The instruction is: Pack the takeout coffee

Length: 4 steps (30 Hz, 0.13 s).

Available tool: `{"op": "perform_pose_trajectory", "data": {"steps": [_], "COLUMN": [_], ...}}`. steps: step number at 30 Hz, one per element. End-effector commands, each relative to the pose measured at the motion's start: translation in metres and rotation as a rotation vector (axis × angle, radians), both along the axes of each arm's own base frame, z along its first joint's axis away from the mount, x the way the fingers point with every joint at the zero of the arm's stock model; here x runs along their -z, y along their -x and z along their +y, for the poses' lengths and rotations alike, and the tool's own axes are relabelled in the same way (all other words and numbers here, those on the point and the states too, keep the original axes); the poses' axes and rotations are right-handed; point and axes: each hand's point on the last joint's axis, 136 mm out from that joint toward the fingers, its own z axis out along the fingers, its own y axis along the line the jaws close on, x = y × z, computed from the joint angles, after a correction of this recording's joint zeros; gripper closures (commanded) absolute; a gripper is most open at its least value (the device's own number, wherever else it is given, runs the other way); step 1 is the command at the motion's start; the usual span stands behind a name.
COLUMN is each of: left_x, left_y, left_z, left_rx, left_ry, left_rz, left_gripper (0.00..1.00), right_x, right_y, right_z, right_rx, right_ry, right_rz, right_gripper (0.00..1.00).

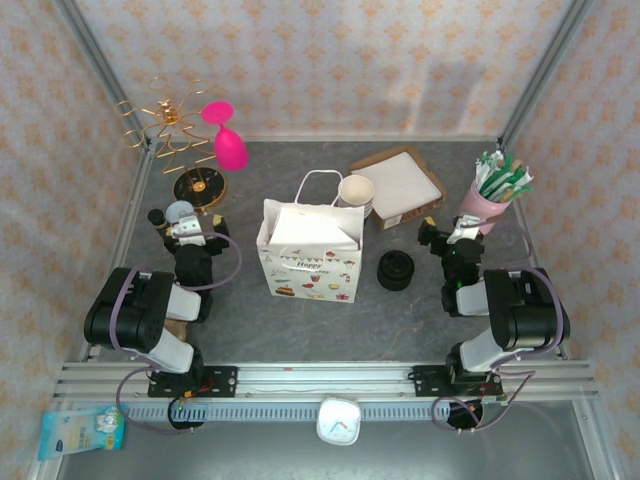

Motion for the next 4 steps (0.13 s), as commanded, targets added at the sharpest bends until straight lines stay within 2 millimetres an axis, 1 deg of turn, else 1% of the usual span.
{"op": "perform_pose_trajectory", "data": {"steps": [1,4], "left_x": [-0.0099,-0.0102], "left_y": [-0.0032,-0.0032], "left_z": [0.0016,0.0017], "left_rx": [-0.001,-0.001], "left_ry": [0.009,0.009], "left_rz": [-0.042,-0.042], "left_gripper": [0.00,0.00], "right_x": [-0.0137,-0.0152], "right_y": [-0.0058,-0.0034], "right_z": [-0.0040,-0.0041], "right_rx": [0.028,0.029], "right_ry": [0.000,-0.001], "right_rz": [-0.051,-0.059], "right_gripper": [0.00,0.00]}}
